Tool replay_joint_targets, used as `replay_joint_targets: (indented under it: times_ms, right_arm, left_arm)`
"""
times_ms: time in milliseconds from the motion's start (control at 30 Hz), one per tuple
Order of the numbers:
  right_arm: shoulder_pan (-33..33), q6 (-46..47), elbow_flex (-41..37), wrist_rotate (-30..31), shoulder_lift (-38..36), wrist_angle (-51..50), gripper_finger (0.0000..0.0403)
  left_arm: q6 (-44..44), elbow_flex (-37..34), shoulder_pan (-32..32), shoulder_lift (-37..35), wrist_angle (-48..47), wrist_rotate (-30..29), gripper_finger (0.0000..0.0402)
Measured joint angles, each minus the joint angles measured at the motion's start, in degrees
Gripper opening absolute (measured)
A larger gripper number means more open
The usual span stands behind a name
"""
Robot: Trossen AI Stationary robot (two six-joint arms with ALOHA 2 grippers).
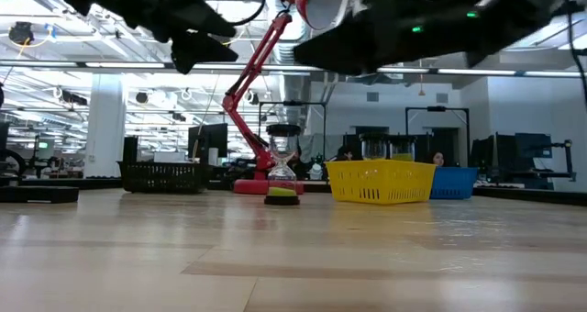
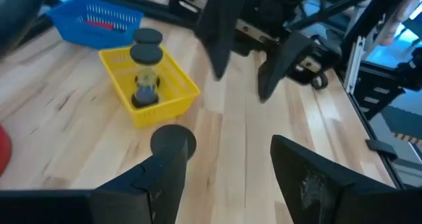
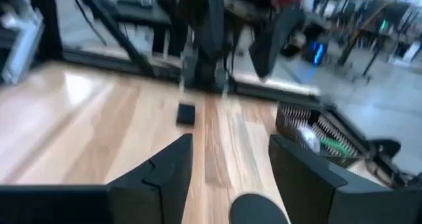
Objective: Pick & Place Office items
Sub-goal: Put the light green hourglass into the yellow bin
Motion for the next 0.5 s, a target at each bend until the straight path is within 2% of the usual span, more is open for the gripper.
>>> replay_joint_targets:
  times_ms: [333, 500]
  right_arm:
    - [-2.7, 5.5, 19.8, 0.2, 9.3, -33.5, 0.0241]
    - [-3.1, 5.6, 27.0, 0.1, 12.2, -42.9, 0.0245]
  left_arm:
    - [0.1, -0.1, -0.3, -3.4, -0.3, 0.5, 0.0210]
    - [0.1, -0.1, -0.9, -3.5, 0.3, 0.5, 0.0209]
